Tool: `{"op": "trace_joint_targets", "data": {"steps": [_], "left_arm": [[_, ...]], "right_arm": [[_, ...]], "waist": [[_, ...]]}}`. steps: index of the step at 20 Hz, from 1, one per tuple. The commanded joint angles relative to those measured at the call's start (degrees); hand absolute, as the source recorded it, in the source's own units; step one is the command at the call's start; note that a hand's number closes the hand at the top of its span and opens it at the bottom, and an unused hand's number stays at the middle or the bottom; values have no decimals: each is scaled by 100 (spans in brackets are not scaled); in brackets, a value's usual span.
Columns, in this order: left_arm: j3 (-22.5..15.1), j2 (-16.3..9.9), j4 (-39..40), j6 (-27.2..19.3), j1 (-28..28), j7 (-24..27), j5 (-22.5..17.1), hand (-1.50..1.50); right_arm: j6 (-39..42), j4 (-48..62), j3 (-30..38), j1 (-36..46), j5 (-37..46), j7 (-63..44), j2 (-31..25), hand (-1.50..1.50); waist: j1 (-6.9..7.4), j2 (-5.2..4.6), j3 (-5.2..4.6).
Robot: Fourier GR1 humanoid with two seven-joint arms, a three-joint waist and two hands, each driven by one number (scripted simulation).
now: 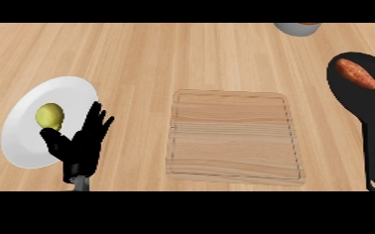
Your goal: Pick the sweet potato from the cutting board and place it in the pan
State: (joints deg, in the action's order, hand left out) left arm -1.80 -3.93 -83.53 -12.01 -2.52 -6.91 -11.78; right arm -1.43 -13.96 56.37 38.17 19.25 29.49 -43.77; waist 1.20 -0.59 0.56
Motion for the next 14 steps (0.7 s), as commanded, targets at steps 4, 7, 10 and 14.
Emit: {"op": "trace_joint_targets", "data": {"steps": [4, 7, 10, 14], "left_arm": [[-4, 34, 329, 43, 44, 56, 69, 0], [95, -116, -1, 61, -17, -356, -15, 0], [120, -122, -367, -139, -155, -544, 69, 0], [100, 121, 322, 179, -199, 148, -13, 0]], "right_arm": [[1423, 38, -16, -511, -416, 552, -154, -150], [1317, -181, -211, -716, -557, 524, -158, -150], [1121, -719, -373, -954, -839, 230, 313, -150], [1060, -1083, -548, -1305, -1022, 230, 563, -150]], "waist": [[-57, 21, -43], [-67, 40, -48], [-135, 78, -60], [-150, 73, -62]]}}
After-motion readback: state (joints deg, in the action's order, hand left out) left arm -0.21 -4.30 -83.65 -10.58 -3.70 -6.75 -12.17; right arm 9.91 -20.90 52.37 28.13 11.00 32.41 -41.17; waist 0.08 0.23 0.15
